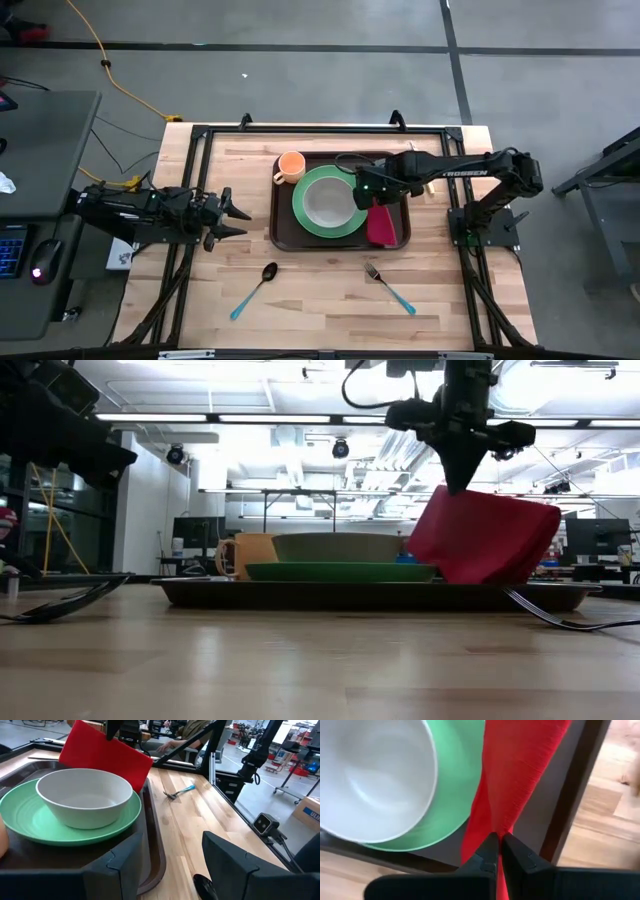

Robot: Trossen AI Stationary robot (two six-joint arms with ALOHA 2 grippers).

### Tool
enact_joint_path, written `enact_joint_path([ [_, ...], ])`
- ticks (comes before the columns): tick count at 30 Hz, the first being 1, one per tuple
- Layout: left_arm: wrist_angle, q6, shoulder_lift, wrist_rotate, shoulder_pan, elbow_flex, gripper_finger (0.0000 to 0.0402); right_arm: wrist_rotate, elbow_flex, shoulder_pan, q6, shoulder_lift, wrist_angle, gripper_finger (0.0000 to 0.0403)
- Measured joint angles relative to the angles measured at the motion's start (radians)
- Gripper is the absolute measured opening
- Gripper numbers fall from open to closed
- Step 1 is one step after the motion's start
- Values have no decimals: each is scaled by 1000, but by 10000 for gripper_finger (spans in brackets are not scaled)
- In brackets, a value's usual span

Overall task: Set up tray
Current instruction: Put the red napkin on the brown serving tray to the right of the green plate

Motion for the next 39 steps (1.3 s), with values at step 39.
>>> enact_joint_path([
  [39,1,-56,0,-4,0,0,230,-110,-234,-310,-365,2,153,0],
])
